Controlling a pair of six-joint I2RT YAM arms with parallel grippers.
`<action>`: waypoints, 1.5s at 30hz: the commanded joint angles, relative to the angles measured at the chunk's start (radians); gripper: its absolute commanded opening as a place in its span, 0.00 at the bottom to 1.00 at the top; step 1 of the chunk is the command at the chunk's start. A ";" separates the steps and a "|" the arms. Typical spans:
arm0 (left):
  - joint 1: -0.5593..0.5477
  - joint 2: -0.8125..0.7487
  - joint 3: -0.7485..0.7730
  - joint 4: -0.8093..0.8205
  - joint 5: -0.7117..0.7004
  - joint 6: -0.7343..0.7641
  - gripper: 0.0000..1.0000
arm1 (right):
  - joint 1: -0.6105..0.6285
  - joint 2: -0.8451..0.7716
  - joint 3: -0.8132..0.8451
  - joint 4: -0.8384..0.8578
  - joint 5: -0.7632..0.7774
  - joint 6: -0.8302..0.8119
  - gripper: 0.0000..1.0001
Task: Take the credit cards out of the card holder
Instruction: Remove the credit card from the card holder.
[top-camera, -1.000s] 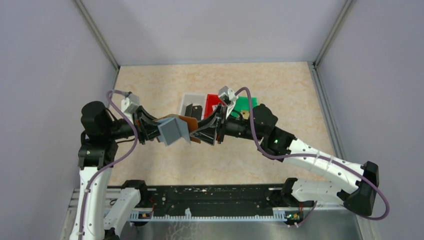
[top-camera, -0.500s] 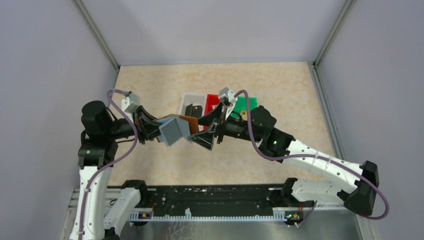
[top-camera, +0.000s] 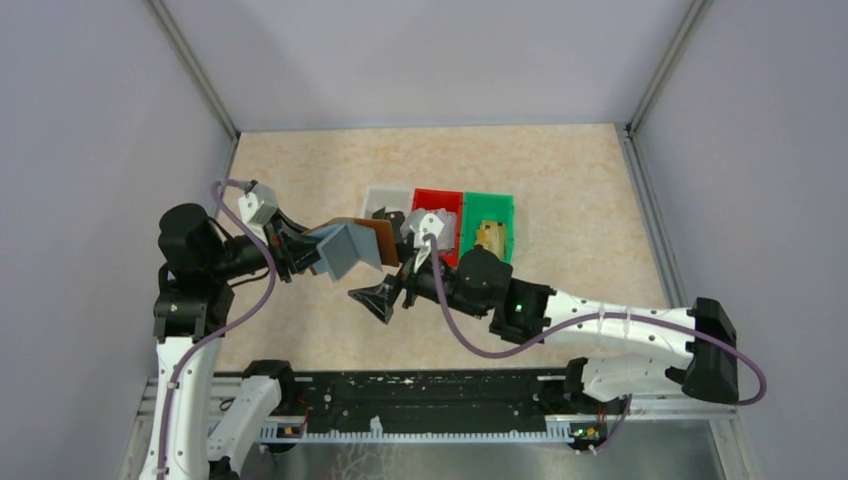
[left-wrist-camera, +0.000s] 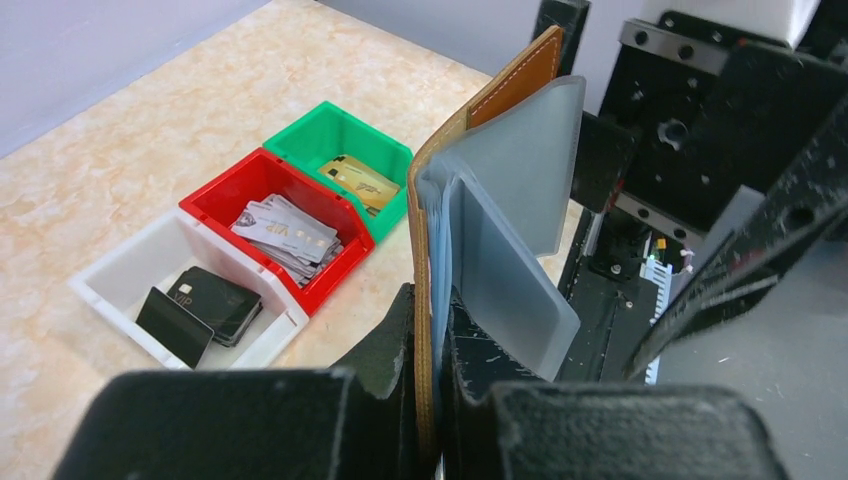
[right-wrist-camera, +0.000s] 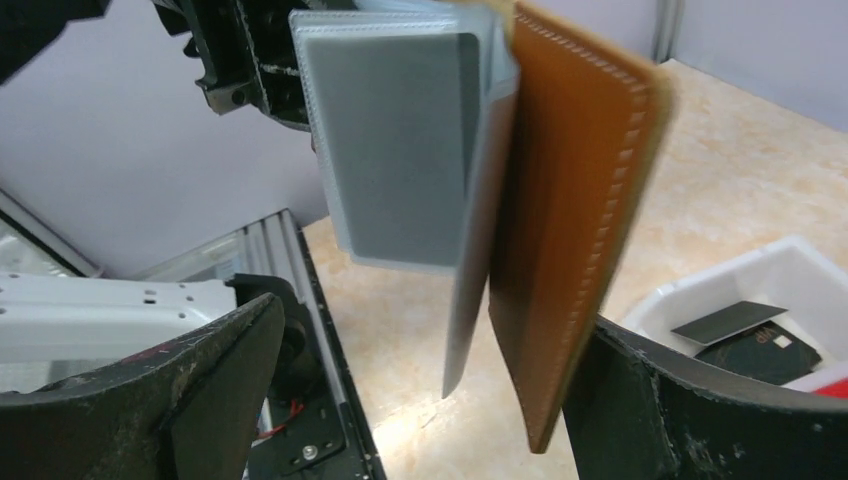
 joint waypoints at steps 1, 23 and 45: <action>0.002 -0.007 0.030 0.001 -0.018 0.007 0.00 | 0.077 0.023 0.054 0.121 0.252 -0.155 0.99; 0.002 0.002 0.059 -0.017 -0.030 0.004 0.00 | 0.262 0.163 0.027 0.460 0.619 -0.508 0.99; 0.002 0.006 0.064 -0.027 -0.029 0.007 0.00 | 0.282 0.193 0.035 0.488 0.595 -0.494 0.94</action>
